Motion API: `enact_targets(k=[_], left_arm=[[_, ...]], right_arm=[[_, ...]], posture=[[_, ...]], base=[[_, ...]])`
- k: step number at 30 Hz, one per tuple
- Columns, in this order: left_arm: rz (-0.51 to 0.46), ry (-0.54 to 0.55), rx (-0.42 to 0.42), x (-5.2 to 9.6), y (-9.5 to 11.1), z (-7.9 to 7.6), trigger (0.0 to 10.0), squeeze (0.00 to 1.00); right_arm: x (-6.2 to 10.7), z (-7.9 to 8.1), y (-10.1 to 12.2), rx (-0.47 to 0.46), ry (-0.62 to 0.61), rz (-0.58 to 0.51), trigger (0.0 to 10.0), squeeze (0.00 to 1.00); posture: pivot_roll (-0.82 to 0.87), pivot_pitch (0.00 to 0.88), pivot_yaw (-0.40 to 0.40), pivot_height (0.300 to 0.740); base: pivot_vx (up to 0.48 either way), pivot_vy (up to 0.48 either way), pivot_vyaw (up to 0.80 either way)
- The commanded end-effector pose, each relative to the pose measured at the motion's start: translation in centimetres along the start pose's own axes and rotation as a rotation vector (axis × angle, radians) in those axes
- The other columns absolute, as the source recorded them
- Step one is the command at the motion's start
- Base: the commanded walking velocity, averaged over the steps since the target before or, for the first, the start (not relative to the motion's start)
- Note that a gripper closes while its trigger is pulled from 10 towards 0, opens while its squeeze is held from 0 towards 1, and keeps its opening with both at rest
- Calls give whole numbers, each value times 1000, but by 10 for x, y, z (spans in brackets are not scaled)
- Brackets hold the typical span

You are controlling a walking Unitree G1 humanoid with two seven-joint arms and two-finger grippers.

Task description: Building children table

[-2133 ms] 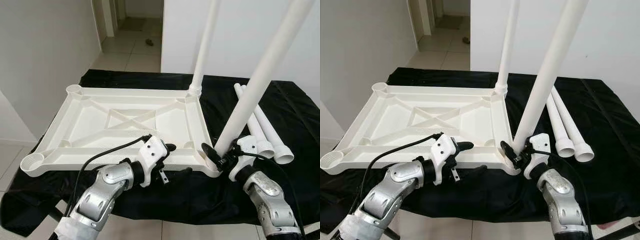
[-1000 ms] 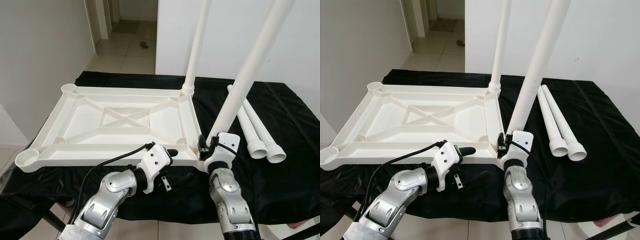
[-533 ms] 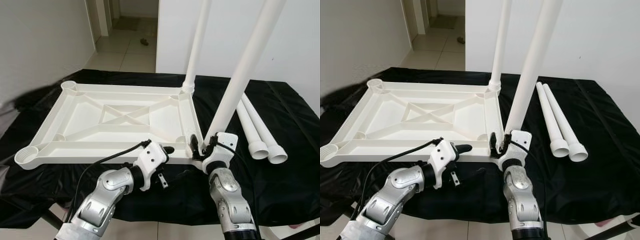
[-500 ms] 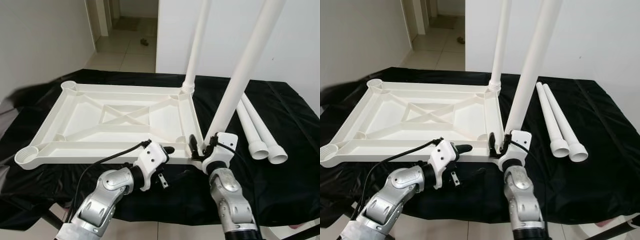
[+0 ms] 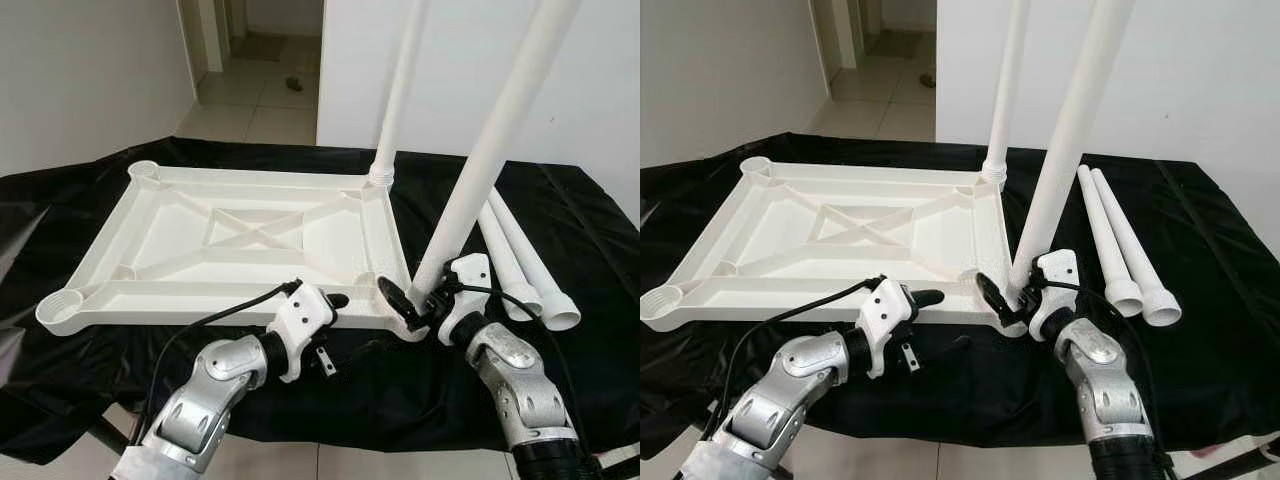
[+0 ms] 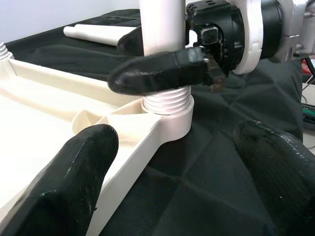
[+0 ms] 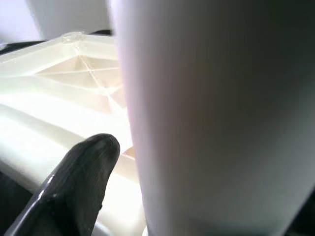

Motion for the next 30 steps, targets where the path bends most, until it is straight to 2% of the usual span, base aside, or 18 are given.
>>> enact_targets(k=[1,5,6,12,18,19,21,22,28,30], left_arm=[[2,-8,3,0,0,-1,10000,0],[2,-13,2,0,0,-1,10000,0],[3,-16,0,0,0,-2,10000,0],[1,-21,0,-2,1,-2,10000,0],[-1,-28,0,-3,1,-3,10000,0],[-1,-29,0,-3,1,-4,10000,0],[-1,-29,0,-3,1,-4,10000,0],[-1,-31,-1,-3,1,-4,10000,0],[-1,-41,5,-4,0,-7,10000,0],[-1,-44,7,-4,0,-9,10000,0]], right_arm=[[-2,2,-3,18,80,21,10000,0],[-1,1,-6,29,129,39,10000,0],[-1,0,-8,33,148,49,0,0],[2,-7,-19,34,183,93,0,0],[6,-11,-24,20,151,102,0,0],[6,-13,-26,16,125,106,4353,0],[6,-13,-26,16,125,106,4353,0],[5,-15,-26,-3,85,101,10000,0],[2,-15,-35,-52,-128,117,10000,0],[2,-14,-35,-62,-159,114,10000,0]], posture=[[-12,0,-13,740],[-12,0,-13,740],[-12,0,-13,740],[-13,0,-17,740],[-16,0,-18,740],[-16,0,-18,740],[-16,0,-18,740],[-18,0,-20,740],[-20,0,-20,740],[-20,0,-21,740]], base=[[0,0,0],[0,0,0],[0,0,0],[0,0,0],[0,0,0],[0,0,0],[0,0,0],[0,0,0],[0,0,0],[0,0,0]])
Point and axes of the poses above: a point about 5 cm out from each wrist's last joint towards the gripper, its own x axis pointing back from the gripper into the wrist, its own y axis along the axis of the wrist's last joint, z = x × y, the point moved 3 cm from there along -x, pointing out of the wrist towards the gripper, and after that the axes turned 1 degree about x, right-handed, at the moved point
